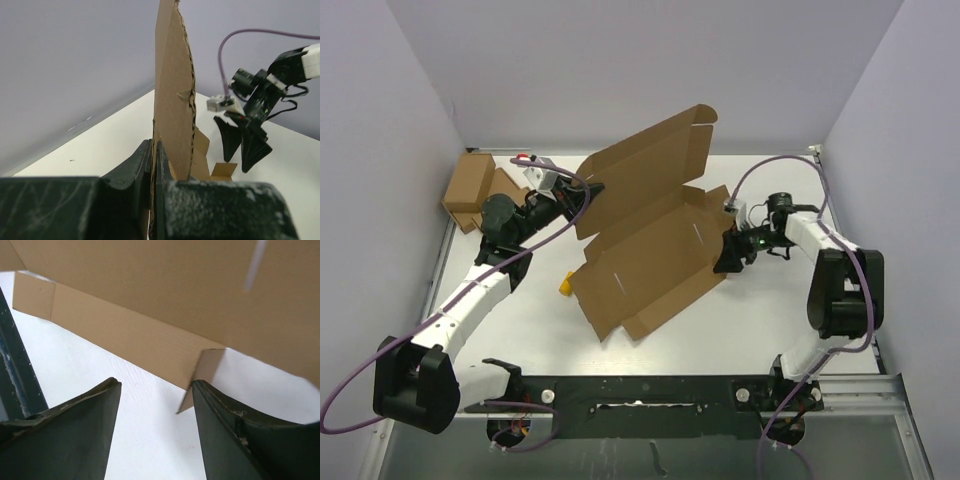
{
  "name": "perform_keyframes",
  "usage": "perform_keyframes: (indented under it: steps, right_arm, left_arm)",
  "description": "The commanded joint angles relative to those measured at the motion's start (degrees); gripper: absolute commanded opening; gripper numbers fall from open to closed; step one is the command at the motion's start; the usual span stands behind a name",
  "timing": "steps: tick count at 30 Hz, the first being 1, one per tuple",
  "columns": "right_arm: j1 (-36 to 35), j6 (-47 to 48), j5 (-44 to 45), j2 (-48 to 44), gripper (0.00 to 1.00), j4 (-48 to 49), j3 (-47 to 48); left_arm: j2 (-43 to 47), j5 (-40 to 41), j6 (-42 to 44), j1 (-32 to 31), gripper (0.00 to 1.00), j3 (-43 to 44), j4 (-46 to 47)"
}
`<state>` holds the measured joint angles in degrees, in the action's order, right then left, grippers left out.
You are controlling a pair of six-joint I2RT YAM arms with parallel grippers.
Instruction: Fold the paper box
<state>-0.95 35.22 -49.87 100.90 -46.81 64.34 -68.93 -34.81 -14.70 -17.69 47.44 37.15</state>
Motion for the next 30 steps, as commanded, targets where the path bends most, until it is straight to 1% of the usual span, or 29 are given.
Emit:
perform_keyframes:
  steps: [1, 4, 5, 7, 8, 10, 12, 13, 15, 17, 19, 23, 27, 30]
  right_arm:
    - [5.1, 6.8, -7.2, -10.5, 0.61, 0.3, -0.5]
    - [8.0, 8.1, -9.0, -14.1, 0.62, 0.8, -0.7]
    - [8.9, 8.1, -9.4, -15.3, 0.63, 1.5, -0.7]
    - [10.5, 6.2, -10.0, -17.9, 0.65, 4.3, -0.9]
    - [11.4, 4.6, -10.1, -19.0, 0.68, 6.5, -1.1]
    - [12.8, 0.5, -10.3, -21.4, 0.79, 12.9, -2.3]
    - [13.3, -3.2, -10.3, -23.6, 0.95, 22.8, -4.4]
    - [13.4, -4.7, -10.6, -24.3, 0.99, 27.8, -6.1]
    - [13.5, -8.7, -10.8, -23.9, 0.98, 38.6, -9.5]
    - [13.9, -11.2, -11.1, -21.3, 0.98, 44.3, -10.2]
    - [14.2, -12.1, -11.0, -18.8, 0.98, 45.0, -8.9]
    - [14.1, -8.2, -10.0, -17.0, 0.98, 46.0, -9.7]
    - [14.3, -6.0, -8.0, -13.4, 0.99, 43.5, -7.7]
    - [14.3, -5.6, -8.0, -11.6, 0.99, 43.7, -7.0]
  left_arm:
    - [0.2, -1.7, -1.4, 0.4, 0.00, 0.1, 6.1]
    - [0.3, -1.8, -2.2, 0.8, 0.00, -0.3, 8.0]
    - [0.3, -3.2, -2.6, 0.8, 0.00, -0.4, 8.7]
    - [0.2, -4.0, -3.4, 1.1, 0.00, -0.7, 10.3]
    - [0.2, -4.3, -3.8, 1.2, 0.00, -0.7, 10.9]
    - [0.1, -4.9, -4.5, 1.5, 0.00, -0.9, 12.1]
    - [0.1, -5.8, -5.1, 1.7, 0.00, -1.1, 13.6]
    - [0.0, -6.3, -5.3, 1.8, 0.00, -1.2, 14.3]
    - [-0.1, -7.0, -5.9, 1.8, 0.00, -1.3, 15.3]
    - [-0.1, -7.8, -6.3, 1.9, 0.00, -1.5, 16.4]
    - [0.2, -8.1, -6.4, 1.9, 0.00, -1.5, 16.6]
    - [0.6, -9.0, -7.5, 2.0, 0.00, -1.2, 17.5]
    - [0.7, -10.1, -9.0, 2.1, 0.00, -1.1, 19.5]
    - [0.9, -10.6, -9.4, 2.1, 0.00, -1.1, 20.0]
